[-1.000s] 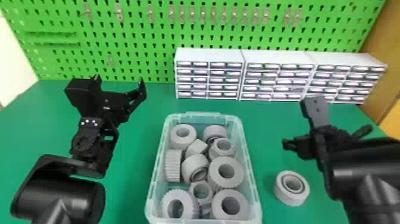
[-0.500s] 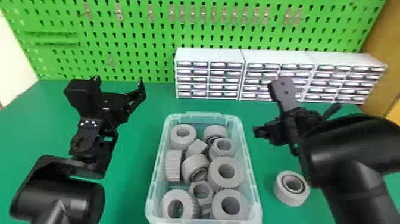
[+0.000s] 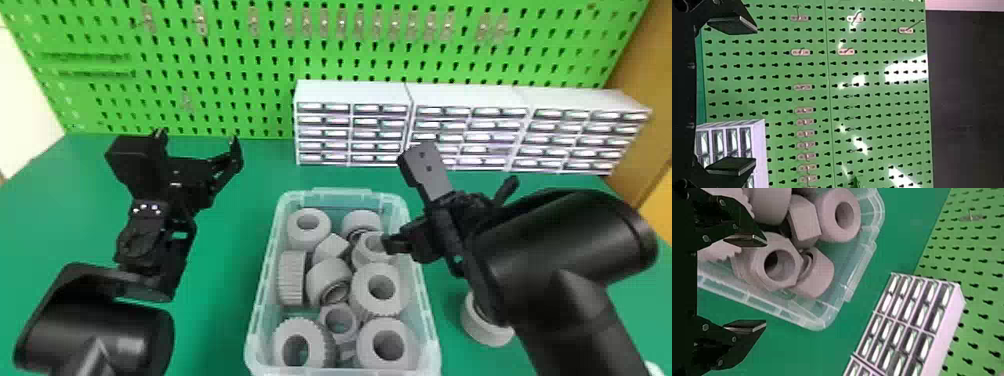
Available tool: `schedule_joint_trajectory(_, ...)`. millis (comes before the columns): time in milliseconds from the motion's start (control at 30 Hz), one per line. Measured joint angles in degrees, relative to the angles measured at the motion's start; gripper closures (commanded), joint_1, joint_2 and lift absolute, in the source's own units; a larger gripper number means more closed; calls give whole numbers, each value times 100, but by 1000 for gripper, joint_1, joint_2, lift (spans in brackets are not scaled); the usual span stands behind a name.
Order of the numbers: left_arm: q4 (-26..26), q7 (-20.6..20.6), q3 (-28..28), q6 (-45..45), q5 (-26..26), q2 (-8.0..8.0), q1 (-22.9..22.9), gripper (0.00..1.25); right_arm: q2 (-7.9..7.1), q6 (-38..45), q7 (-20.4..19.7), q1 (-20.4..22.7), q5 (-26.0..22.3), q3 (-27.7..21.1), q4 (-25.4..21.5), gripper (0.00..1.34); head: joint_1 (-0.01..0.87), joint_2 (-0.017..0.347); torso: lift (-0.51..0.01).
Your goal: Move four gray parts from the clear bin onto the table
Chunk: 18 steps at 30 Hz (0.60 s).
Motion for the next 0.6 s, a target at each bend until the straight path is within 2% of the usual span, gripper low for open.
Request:
schedule_joint_trajectory(233,-5,-20,21,21,-9,0,23,108,-52,418,0,43,-214,-26,-197,522,678,34,-50)
schedule_joint_trajectory(400,-5,-45,27,45,-25,0,25,108,-153,812,0,41,-549,-84,-333,522,678,34,-50)
schedule_joint_trajectory(600,-10,-50,27,62,-34,0,23,108,-280,880,0,107,-711,-137,-561,522,678,34,-50)
